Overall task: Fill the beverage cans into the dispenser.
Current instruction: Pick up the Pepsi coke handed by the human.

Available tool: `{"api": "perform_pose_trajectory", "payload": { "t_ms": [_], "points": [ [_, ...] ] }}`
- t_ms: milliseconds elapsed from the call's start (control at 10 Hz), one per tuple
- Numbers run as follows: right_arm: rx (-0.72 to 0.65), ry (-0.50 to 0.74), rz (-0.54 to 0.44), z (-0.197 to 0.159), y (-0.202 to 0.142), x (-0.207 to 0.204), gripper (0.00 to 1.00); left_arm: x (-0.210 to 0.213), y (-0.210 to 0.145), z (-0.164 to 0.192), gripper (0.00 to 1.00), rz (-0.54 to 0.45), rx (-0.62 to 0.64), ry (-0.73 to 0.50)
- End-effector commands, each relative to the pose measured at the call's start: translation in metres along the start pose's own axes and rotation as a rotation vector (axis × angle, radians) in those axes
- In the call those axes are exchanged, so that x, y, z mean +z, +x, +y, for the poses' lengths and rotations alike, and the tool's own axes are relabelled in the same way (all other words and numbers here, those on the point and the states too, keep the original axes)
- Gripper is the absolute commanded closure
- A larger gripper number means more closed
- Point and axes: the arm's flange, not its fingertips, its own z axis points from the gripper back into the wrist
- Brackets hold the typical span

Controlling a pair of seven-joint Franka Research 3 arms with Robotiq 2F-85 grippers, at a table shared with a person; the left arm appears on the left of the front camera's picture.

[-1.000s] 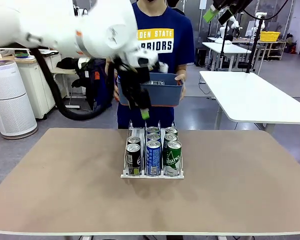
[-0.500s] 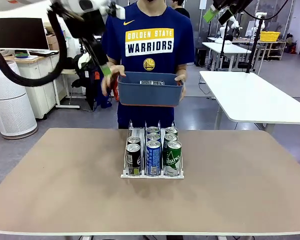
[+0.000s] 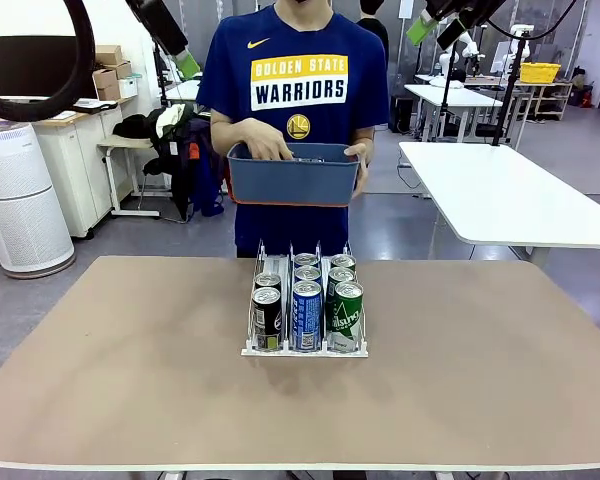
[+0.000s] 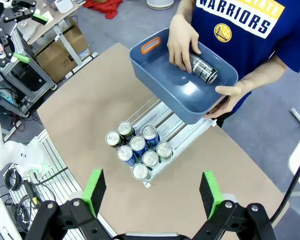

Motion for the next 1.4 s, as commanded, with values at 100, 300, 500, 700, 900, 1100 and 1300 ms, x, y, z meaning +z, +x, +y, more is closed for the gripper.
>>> {"api": "perform_pose_trajectory", "payload": {
  "t_ms": [100,300,500,700,900,1100,1300],
  "points": [
    [-0.004,0.000,0.003,0.0008,-0.0002,-0.0001,0.00,0.0061,-0.0032,-0.0018,0.00,-0.041,0.018,0.004],
    [-0.004,0.000,0.003,0.0008,-0.0002,-0.0001,0.00,0.0079,0.0009,-0.0002,0.00,-0.017,0.000,0.017],
    [-0.004,0.000,0.003,0.0008,-0.0002,-0.0001,0.00,0.0079,0.0009,-0.0002,0.00,-0.017,0.000,0.017],
    [-0.004,0.000,0.003,0.0008,-0.0002,-0.0001,0.00,0.0079,0.0009,-0.0002,0.00,-0.017,0.000,0.017],
    [-0.004,0.000,0.003,0.0008,-0.0002,-0.0001,0.00,0.0079,0.0009,-0.0002,0.00,-0.017,0.000,0.017],
    [-0.004,0.000,0.003,0.0008,-0.0002,-0.0001,0.00,0.0079,0.0009,-0.0002,0.00,-0.017,0.000,0.017],
    [-0.004,0.000,0.003,0.0008,-0.0002,-0.0001,0.00,0.0079,0.0009,-0.0002,0.00,-0.017,0.000,0.017]
  ]
}}
